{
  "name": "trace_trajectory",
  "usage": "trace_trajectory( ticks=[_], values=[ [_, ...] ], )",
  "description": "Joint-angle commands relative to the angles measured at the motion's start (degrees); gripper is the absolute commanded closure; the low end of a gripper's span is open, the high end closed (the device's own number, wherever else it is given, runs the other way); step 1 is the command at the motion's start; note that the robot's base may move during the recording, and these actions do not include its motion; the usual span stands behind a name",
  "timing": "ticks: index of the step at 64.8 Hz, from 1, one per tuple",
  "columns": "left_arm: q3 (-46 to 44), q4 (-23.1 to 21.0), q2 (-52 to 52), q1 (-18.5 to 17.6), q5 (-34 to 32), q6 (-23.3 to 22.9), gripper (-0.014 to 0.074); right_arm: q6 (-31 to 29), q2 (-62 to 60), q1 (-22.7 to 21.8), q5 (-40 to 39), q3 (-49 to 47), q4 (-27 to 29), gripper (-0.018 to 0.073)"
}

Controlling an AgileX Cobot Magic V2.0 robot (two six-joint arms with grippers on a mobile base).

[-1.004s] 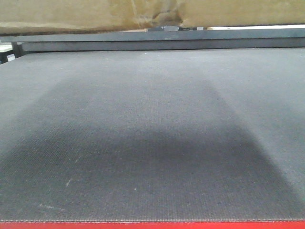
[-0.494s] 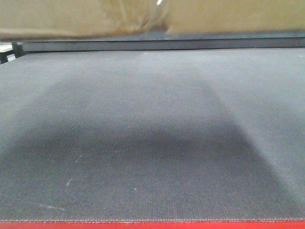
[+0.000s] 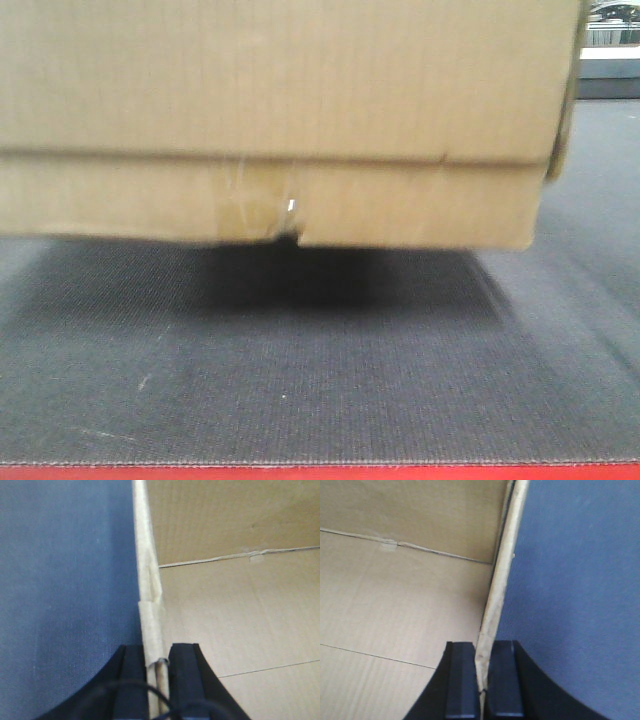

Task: Grab carton from right shelf to conveyor
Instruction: 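Lower the carton onto the conveyor belt with both grippers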

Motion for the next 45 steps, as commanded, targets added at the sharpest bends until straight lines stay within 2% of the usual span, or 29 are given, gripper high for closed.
trace_trajectory(
  ticks=[1,8,12,14,26,28,41,45],
  values=[
    [0.8,1.3,0.2,1.3,-3.6,0.6,0.0603,-0.5,1.3,-0.6,-2.0,-0.1,-1.8,0.0627],
    [1.8,1.3,1.5,1.7,-4.0,0.6,0.0577,-0.5,2.6,-0.6,-2.4,-0.1,-1.9,0.0594],
    [2.0,1.3,1.9,1.7,-3.5,0.6,0.0514,-0.5,2.9,-0.6,-2.4,-0.1,-2.2,0.0521],
    [2.0,1.3,2.0,1.7,-3.4,0.6,0.0472,-0.5,2.9,-0.6,-2.4,-0.1,-2.2,0.0453],
    [1.7,1.0,1.4,1.7,-2.5,0.6,0.0055,-0.5,1.9,-0.6,-1.8,-0.1,-2.3,0.0],
    [1.7,0.9,1.1,1.7,-2.1,0.6,-0.0035,-0.5,1.6,-0.6,-1.6,-0.1,-2.3,-0.0017],
    [1.7,0.8,-3.3,1.7,-0.9,0.6,0.0091,-0.5,-3.4,-0.6,-0.2,-0.2,-2.3,-0.0008],
    [1.7,0.8,-5.4,1.7,-0.1,1.1,0.0139,-0.5,-5.5,-0.6,0.3,-0.2,-2.3,0.0023]
  ],
)
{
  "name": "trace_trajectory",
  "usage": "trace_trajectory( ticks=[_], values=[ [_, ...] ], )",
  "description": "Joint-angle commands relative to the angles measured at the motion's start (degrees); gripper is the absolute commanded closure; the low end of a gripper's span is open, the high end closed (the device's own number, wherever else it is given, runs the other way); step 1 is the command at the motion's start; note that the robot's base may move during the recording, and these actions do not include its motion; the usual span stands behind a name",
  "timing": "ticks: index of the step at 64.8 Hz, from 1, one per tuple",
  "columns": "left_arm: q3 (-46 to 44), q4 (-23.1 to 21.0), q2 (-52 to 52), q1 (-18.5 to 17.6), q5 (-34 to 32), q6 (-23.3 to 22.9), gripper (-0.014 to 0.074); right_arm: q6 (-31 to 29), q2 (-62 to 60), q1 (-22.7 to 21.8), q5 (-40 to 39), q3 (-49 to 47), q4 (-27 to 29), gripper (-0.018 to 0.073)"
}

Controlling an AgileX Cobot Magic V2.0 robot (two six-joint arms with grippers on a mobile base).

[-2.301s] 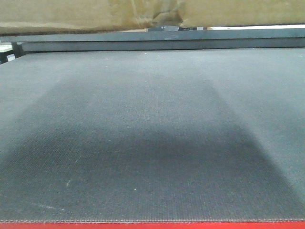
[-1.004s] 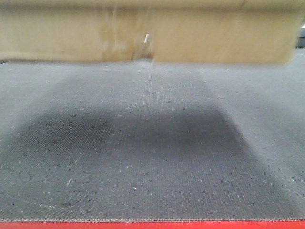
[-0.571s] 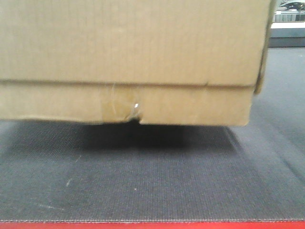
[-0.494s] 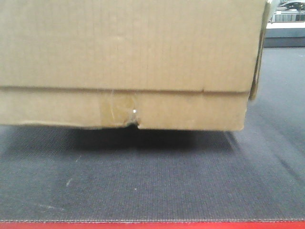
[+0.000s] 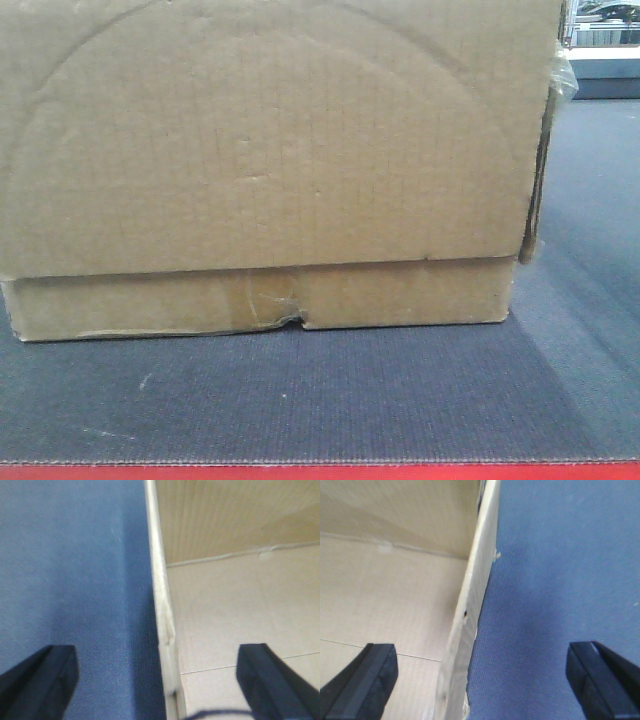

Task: Grab carton from right shelf to conveyor
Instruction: 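Lower the carton onto the conveyor belt with both grippers, then open both grippers and pull them back from the carton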

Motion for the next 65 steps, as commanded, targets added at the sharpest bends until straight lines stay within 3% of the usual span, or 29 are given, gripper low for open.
trace_trajectory(
  ticks=[1,9,20,22,30,41,52,65],
  values=[
    [-0.4,0.2,-4.1,0.1,1.2,0.9,0.0153,-0.4,-4.6,-0.3,0.7,-0.2,-1.0,0.0036],
    [1.2,1.7,-9.5,0.1,2.9,1.9,0.029,-0.4,-8.7,-1.6,1.4,-0.2,-1.4,0.023],
    [10.7,3.9,-19.2,1.3,-1.6,1.9,0.0591,-0.4,-14.9,-5.9,1.5,4.2,-1.4,0.0654],
    [13.4,3.7,-21.4,2.2,-3.1,1.9,0.0635,-0.4,-16.4,-7.0,1.1,6.2,-1.4,0.0638],
    [23.9,3.4,-29.3,6.8,-9.1,1.1,0.0599,-0.4,-22.3,-9.6,-2.5,16.7,-1.4,0.0619],
    [37.7,2.1,-39.7,12.1,-15.5,0.5,0.0603,-0.4,-31.7,-10.0,-12.0,33.6,-1.4,0.0619],
    [50.6,2.3,-49.9,12.5,-22.2,0.5,0.0603,-0.4,-41.7,-10.0,-22.1,50.2,-1.4,0.0619],
    [61.7,2.3,-63.2,12.5,-24.9,0.5,0.0603,-0.4,-53.6,-10.0,-33.0,64.8,-1.4,0.0619]
  ],
)
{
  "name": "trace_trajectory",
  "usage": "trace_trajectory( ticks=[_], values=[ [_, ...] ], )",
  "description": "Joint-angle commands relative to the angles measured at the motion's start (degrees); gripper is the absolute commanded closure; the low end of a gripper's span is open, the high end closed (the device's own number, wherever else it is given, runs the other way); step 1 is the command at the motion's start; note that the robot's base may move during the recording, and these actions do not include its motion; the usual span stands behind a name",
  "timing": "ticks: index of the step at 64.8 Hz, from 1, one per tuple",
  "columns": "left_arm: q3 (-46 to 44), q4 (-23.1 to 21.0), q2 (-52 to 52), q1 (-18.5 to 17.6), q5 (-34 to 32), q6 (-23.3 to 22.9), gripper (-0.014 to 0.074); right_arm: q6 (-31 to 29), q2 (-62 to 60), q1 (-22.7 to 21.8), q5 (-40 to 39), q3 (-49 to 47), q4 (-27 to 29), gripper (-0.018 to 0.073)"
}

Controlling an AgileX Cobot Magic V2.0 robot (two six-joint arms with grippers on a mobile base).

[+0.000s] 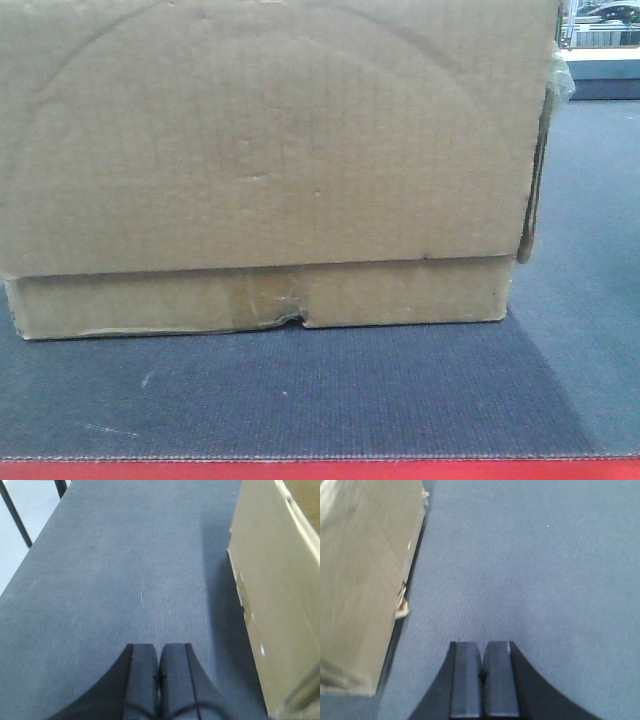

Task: Grab carton from right shelf to conveyor
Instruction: 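Open both grippers and pull them back from the carton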

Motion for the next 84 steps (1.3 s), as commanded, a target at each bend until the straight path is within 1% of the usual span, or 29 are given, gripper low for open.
trace_trajectory(
  ticks=[1,9,15,20,28,39,46,84],
  values=[
    [3.8,-0.2,-5.8,0.2,-3.0,-0.2,0.0603,-0.3,-6.2,-0.2,-7.3,6.2,-0.6,0.0619],
    [6.6,-0.2,-14.9,0.2,-3.5,-0.2,0.0603,-0.4,-14.6,-0.2,-10.7,11.7,-0.6,0.0619],
    [7.0,-0.4,-20.4,0.2,-3.7,-0.2,0.0603,-2.8,-21.0,-0.2,-11.0,13.9,-0.6,0.0619],
    [7.0,-0.2,-24.7,0.2,-4.0,-0.2,0.0603,-4.7,-26.4,-0.2,-11.1,14.9,-0.6,0.0619],
    [7.0,-0.2,-29.1,0.2,-4.0,-0.2,0.0603,-4.8,-33.2,-0.2,-11.1,15.1,-0.6,0.0619],
    [7.0,-0.2,-30.2,0.2,-3.7,-0.2,0.0603,-4.8,-37.3,-0.2,-11.6,15.1,-0.6,0.0619],
    [7.0,-0.2,-30.2,0.2,-2.7,-0.2,0.0603,-4.8,-37.3,-0.2,-12.6,15.1,-0.6,0.0619],
    [7.2,-0.2,-30.2,0.2,-2.7,-0.2,0.0603,-4.8,-37.3,-0.2,-12.7,15.1,-0.6,0.0619]
  ],
)
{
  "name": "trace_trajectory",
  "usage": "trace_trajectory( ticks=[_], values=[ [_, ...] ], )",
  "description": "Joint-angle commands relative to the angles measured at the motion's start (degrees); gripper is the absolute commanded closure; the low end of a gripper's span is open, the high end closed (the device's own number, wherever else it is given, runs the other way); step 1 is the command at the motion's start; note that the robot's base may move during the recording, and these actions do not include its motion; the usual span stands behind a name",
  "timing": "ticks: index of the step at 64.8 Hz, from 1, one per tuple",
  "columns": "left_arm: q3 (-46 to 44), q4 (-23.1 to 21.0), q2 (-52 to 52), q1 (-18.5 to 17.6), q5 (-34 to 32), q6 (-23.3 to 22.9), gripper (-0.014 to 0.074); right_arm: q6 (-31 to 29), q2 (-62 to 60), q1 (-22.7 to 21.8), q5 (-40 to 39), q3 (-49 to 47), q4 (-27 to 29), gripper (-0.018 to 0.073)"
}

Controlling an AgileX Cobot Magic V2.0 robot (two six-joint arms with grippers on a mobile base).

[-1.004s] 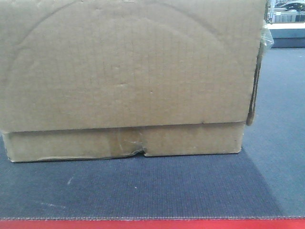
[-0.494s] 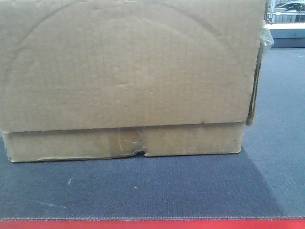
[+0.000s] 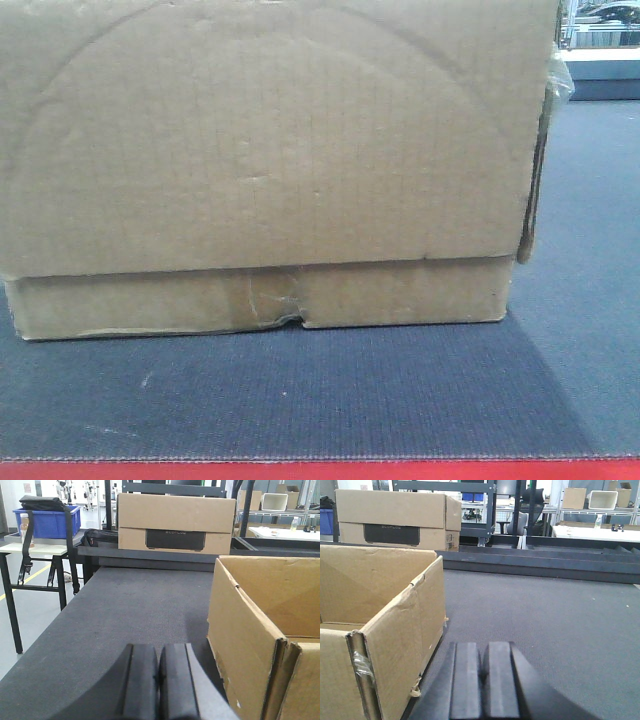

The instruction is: Grab carton from right shelf to conveyor

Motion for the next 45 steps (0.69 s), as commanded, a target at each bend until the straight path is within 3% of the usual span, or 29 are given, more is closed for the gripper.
trace_trajectory(
  ticks=[1,9,18,32,42,45],
  values=[
    [0.6,0.0,-0.2,0.2,-0.7,-0.1,0.0603,-0.4,-0.2,-0.2,-1.7,0.2,-0.6,0.0619],
    [1.4,-0.2,-0.2,0.5,-0.7,-0.1,0.0603,-0.4,-0.2,-0.2,-1.7,0.2,-0.6,0.0619],
    [6.4,-3.3,-0.2,1.1,-2.3,0.0,0.0603,-0.4,-0.2,-0.2,-2.0,0.2,-0.6,0.0619],
    [19.3,-3.5,-0.2,1.2,-15.3,0.0,0.0603,-0.4,-0.2,-0.2,-2.0,0.2,-0.6,0.0619],
    [25.5,-3.7,-0.2,3.4,-28.7,0.0,0.0603,-0.4,-0.2,-0.2,-2.0,0.2,-0.6,0.0619],
    [25.5,-4.2,-0.2,4.4,-25.8,0.0,0.0603,-0.4,-0.2,-0.2,-2.0,0.2,-0.6,0.0619]
  ],
)
